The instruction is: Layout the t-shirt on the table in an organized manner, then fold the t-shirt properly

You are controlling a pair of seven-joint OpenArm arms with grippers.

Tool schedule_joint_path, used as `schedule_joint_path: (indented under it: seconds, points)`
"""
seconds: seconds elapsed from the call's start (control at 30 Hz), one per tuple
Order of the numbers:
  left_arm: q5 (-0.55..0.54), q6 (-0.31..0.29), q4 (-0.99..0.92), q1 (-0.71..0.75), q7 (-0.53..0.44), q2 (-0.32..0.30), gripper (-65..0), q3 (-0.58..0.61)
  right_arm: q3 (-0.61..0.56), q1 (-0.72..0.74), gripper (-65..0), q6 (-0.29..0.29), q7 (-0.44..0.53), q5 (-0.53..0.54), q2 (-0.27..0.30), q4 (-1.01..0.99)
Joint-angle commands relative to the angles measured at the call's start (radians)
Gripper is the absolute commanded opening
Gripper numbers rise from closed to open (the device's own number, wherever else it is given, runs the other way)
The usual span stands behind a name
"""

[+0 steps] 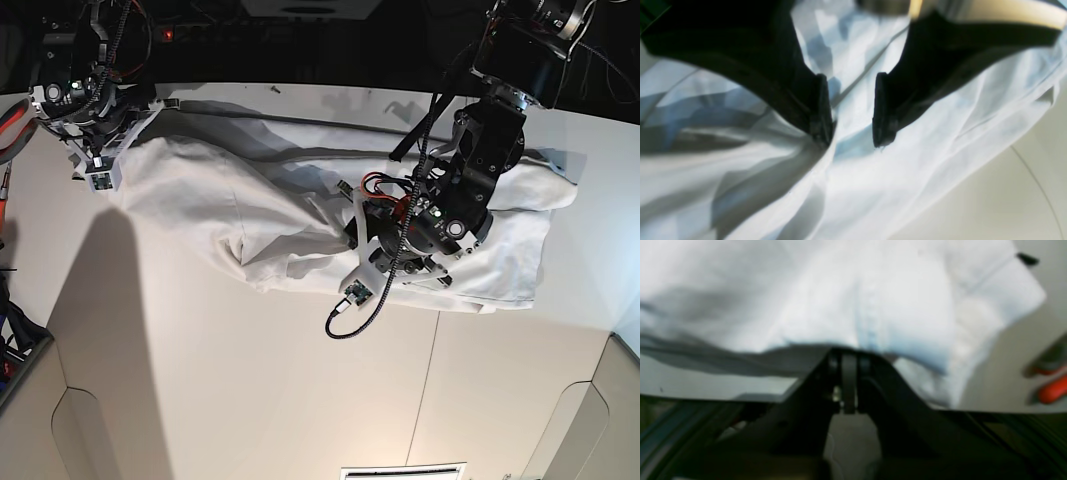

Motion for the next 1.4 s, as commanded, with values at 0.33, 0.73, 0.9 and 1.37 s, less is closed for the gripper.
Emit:
schedule_joint_path:
  seconds: [0.33,0.73,0.9,1.37]
  points:
    - [-0.003,-0.007,0.087,-0.017,-0.012,0.000,-40.6,-0.003,0.010,-0.007,-65.0,-0.003,-0.036,-0.028,0.022,0.226]
    - [-0.003,-0.007,0.189,-0.017,-0.009,-0.001,-40.6,-0.003,0.010,0.044,-65.0,0.053,0.040,-0.023,0.030,0.233]
    - [-0.003,-0.007,0.189,-0.017,-0.009,-0.002,-40.6,-0.003,0.010,0.041,-36.6,0.136,-0.006,0.092,0.053,0.235]
    - [-0.003,-0.007,0.188,-0.017,-0.024,-0.047,-40.6,-0.003,0.067,-0.075,-41.3,-0.004,0.103,0.236,-0.040,0.235]
